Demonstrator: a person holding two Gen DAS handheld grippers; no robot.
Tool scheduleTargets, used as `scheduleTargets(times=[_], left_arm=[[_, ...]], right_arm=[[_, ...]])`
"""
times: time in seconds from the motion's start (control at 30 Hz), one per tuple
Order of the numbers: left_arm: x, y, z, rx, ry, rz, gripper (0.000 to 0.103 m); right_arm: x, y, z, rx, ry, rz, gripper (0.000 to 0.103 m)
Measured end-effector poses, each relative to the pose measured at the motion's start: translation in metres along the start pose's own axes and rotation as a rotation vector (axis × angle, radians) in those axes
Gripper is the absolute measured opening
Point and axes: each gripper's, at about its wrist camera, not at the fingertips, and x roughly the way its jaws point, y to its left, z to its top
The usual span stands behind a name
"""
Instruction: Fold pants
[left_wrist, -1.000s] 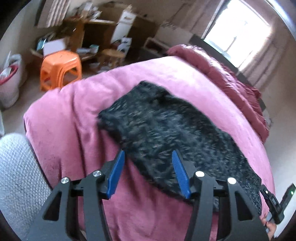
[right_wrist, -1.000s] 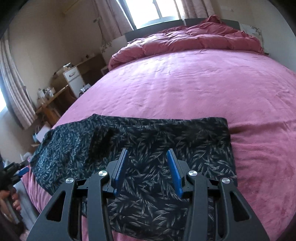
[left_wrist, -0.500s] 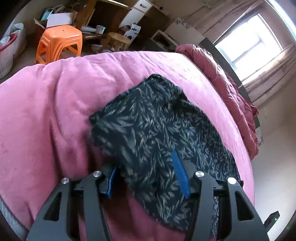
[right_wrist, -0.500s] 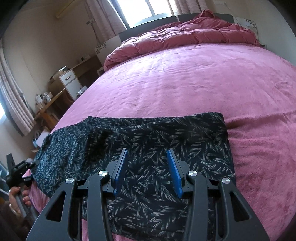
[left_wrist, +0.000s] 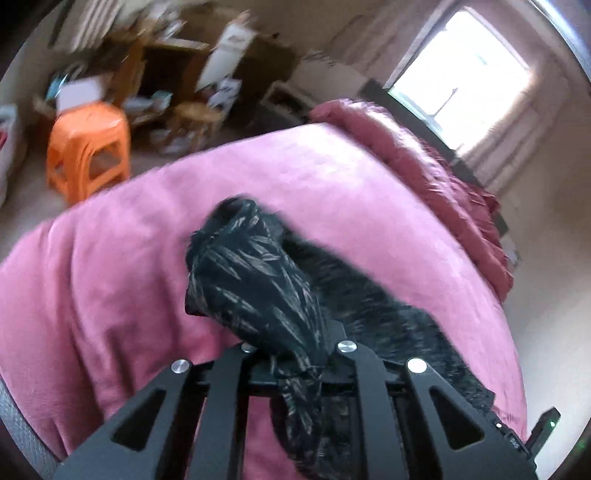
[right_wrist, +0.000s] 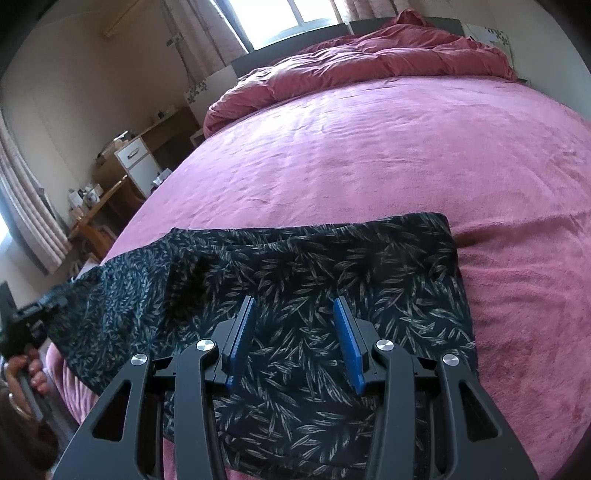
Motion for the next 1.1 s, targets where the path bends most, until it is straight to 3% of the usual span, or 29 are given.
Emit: scheduleTargets(times=[0.23,0.4,0.5,0.63,0.8,0.9,0.97,1.07,1.1], left_arm=[[-0.023,-0.112,-0.004,0.267,-0.085,-0.150,0.009],[-0.028,-0.192,-0.033,0.448,-0.066,-0.287,0.009],[-0.020,-0.235,-0.067,0.566,-0.010,-0.365,0.009],[0.000,-0.269,-0.116,0.691,0.057,-0.388,0.010],[0.029,-0.285,-0.166,0.806,0.134,-0.358,0.010],[0.035,-0.296,-0.191,0.877,0.139,-0.338,0.011],[0.034,-0.300,-0.209,0.949,0.123,-0.323,0.018],[0.028,-0.302,-0.231,1.028,0.142,-0.341,0.048],[0.022,-0.301,-0.236,1.039,0.149,-0.361,0.049]], right_arm=[[-0.002,-0.005,0.001,0.049,-0.007,0.038,0.043],[-0.004,-0.006,0.001,0.071,-0.020,0.057,0.043],[-0.008,-0.011,0.000,0.097,-0.026,0.080,0.043],[-0.011,-0.019,0.002,0.158,-0.032,0.134,0.043],[-0.010,-0.030,0.006,0.225,-0.033,0.192,0.043],[-0.008,-0.034,0.008,0.252,-0.021,0.220,0.043],[-0.004,-0.037,0.008,0.275,0.006,0.242,0.043],[0.000,-0.044,0.006,0.323,0.040,0.282,0.043],[-0.001,-0.048,0.006,0.346,0.038,0.311,0.043]])
